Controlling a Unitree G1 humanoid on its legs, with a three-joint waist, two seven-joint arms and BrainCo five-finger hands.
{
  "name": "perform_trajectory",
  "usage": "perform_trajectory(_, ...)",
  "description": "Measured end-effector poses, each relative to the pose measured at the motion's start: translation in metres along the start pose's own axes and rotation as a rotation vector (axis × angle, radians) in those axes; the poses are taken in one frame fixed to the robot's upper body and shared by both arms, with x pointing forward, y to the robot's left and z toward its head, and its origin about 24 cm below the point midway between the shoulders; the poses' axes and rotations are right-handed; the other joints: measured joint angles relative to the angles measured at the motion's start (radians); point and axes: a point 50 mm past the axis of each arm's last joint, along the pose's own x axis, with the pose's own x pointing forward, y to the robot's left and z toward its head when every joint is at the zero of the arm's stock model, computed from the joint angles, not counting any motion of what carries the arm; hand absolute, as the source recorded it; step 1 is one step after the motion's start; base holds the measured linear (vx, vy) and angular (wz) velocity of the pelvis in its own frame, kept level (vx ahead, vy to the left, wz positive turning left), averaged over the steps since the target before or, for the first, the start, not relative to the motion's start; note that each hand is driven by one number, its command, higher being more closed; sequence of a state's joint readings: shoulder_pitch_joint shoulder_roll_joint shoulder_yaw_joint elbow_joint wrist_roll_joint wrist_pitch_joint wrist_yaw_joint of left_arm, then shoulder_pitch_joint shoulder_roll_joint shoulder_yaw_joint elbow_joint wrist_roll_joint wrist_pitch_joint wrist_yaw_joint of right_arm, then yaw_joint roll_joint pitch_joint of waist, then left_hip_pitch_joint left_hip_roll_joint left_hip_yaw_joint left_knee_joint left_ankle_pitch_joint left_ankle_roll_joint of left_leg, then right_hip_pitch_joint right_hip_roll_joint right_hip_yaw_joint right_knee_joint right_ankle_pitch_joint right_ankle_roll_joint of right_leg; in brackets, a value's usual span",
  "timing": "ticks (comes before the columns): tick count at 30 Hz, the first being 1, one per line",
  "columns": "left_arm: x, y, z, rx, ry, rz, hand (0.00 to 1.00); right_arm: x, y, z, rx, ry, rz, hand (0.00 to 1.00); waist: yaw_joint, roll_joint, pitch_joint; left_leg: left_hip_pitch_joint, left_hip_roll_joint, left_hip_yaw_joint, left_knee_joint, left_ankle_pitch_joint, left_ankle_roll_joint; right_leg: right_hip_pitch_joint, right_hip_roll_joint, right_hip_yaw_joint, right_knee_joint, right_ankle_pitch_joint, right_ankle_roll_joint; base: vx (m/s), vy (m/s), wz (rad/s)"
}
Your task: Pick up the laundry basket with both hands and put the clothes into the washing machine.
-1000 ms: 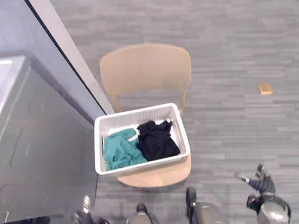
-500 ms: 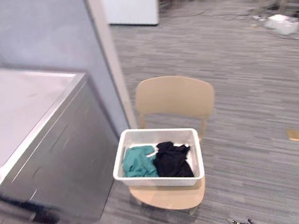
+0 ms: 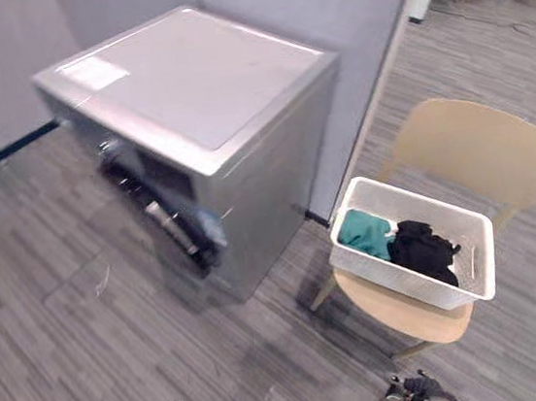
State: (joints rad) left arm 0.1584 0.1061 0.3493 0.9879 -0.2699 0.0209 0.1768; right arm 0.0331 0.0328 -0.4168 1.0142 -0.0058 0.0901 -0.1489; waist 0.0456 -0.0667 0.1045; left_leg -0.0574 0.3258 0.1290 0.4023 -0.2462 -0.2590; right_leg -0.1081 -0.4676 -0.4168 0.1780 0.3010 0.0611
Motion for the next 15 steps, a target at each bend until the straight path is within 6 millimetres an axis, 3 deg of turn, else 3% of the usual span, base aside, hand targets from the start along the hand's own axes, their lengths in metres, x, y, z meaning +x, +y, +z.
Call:
perform_trajectory(1,0.000,-0.001,0.000,0.020,-0.012,-0.006,0.00,0.000,-0.002,-0.001,0.002,0.000,0.002,0.00,-0.004,0.004,-0.001,0.017,-0.002,-0.001,-0.011,-0.002,0.004,0.020,0.022,0.033,0.012,-0.019,-0.002,-0.18,0.234,0.26)
perform_trajectory(3,-0.001,-0.008,-0.001,0.054,-0.017,-0.022,0.00,-0.002,-0.007,-0.008,0.008,0.006,0.000,0.00,-0.005,0.002,0.000,0.012,-0.045,-0.026,-0.007,-0.024,0.041,0.013,0.053,0.180,0.109,-0.200,-0.025,-0.17,0.162,0.38)
perform_trajectory(5,-0.002,-0.008,-0.006,0.073,-0.003,-0.018,0.00,-0.003,-0.006,-0.008,0.069,0.010,0.001,0.00,-0.015,0.017,0.007,-0.003,-0.063,-0.072,0.005,-0.030,0.046,0.010,0.084,0.255,0.220,-0.331,-0.011,-0.15,0.048,0.53)
perform_trajectory(7,-0.005,-0.001,-0.018,0.073,0.031,0.008,0.00,-0.003,-0.006,-0.005,0.089,0.000,-0.001,0.00,-0.025,0.030,0.015,-0.003,-0.065,-0.127,0.006,-0.026,0.039,-0.005,0.145,0.284,0.352,-0.489,0.034,-0.14,-0.079,0.51)
perform_trajectory(8,-0.006,0.006,-0.027,0.062,0.065,0.031,0.00,-0.003,-0.005,-0.005,0.090,-0.001,0.002,0.00,-0.022,0.029,0.015,-0.007,-0.063,-0.152,0.006,-0.015,0.019,-0.002,0.157,0.287,0.359,-0.563,0.096,-0.13,-0.254,0.49)
perform_trajectory(9,-0.008,0.008,-0.035,0.044,0.095,0.042,0.00,-0.003,-0.006,-0.005,0.103,-0.002,0.000,0.00,-0.029,0.035,0.016,-0.011,-0.057,-0.188,-0.016,0.007,0.011,-0.002,0.174,0.283,0.384,-0.583,0.147,-0.11,-0.269,0.53)
perform_trajectory(12,-0.011,0.002,-0.045,0.016,0.130,0.041,0.00,-0.002,-0.007,-0.004,0.103,-0.009,-0.002,0.00,-0.030,0.057,0.002,-0.001,-0.028,-0.233,-0.178,0.123,0.049,-0.018,0.234,0.265,0.386,-0.613,0.117,-0.07,-0.323,0.67)
perform_trajectory(13,-0.010,0.001,-0.041,-0.008,0.123,0.045,0.00,-0.003,-0.003,-0.001,0.109,-0.022,0.006,0.00,-0.034,0.034,-0.021,-0.011,-0.026,-0.230,-0.270,0.190,0.133,-0.060,0.266,0.278,0.381,-0.621,0.068,-0.02,-0.283,0.71)
perform_trajectory(14,-0.008,-0.002,-0.035,-0.018,0.112,0.040,0.00,-0.003,-0.001,0.002,0.114,-0.032,0.012,0.00,-0.037,0.032,-0.007,-0.042,-0.044,-0.210,-0.167,0.176,0.123,-0.064,0.252,0.260,0.382,-0.613,0.056,0.02,-0.257,0.86)
perform_trajectory(15,-0.008,-0.007,-0.033,-0.033,0.108,0.033,0.00,-0.003,-0.001,0.004,0.125,-0.038,0.010,0.00,-0.038,0.026,0.008,-0.084,-0.078,-0.182,-0.010,0.108,0.097,-0.036,0.238,0.230,0.365,-0.592,0.050,0.05,-0.098,0.80)
